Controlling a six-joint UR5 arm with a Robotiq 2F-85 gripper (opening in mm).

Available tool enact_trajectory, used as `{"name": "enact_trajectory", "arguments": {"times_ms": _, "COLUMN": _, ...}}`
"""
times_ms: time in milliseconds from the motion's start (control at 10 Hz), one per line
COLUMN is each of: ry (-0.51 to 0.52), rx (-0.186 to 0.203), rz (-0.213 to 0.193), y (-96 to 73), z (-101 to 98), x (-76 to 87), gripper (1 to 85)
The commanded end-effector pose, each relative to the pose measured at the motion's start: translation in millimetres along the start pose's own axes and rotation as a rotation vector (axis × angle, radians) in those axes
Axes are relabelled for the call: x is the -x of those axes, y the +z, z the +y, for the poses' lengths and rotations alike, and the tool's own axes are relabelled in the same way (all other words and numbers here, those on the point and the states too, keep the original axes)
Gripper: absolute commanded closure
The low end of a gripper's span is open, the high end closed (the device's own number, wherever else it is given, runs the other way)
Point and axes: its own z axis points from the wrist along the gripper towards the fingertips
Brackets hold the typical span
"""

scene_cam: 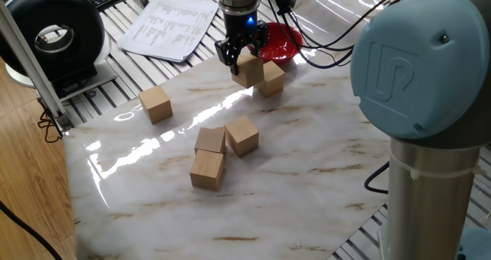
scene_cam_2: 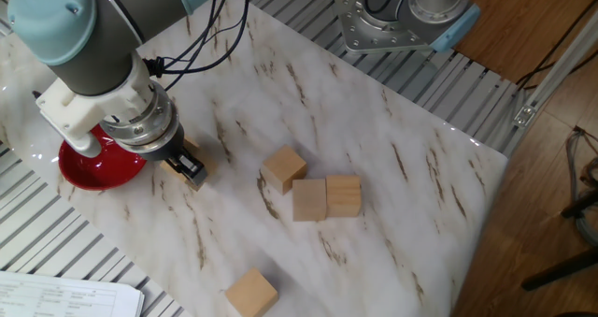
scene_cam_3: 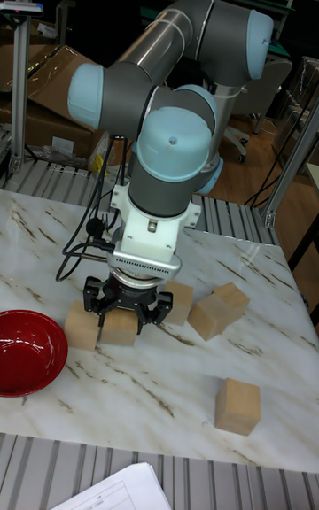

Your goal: Stack the blocks into a pyramid shape

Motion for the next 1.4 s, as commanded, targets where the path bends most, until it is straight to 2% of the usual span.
{"name": "enact_trajectory", "arguments": {"times_ms": 0, "ry": 0.0, "rx": 0.023, "rz": -0.003, "y": 2.9, "z": 0.2, "x": 0.2, "gripper": 55.7}}
{"name": "enact_trajectory", "arguments": {"times_ms": 400, "ry": 0.002, "rx": 0.027, "rz": -0.012, "y": 6.6, "z": 5.0, "x": 3.6, "gripper": 55.3}}
{"name": "enact_trajectory", "arguments": {"times_ms": 1300, "ry": -0.005, "rx": 0.035, "rz": -0.023, "y": 11.1, "z": 0.8, "x": 6.2, "gripper": 55.3}}
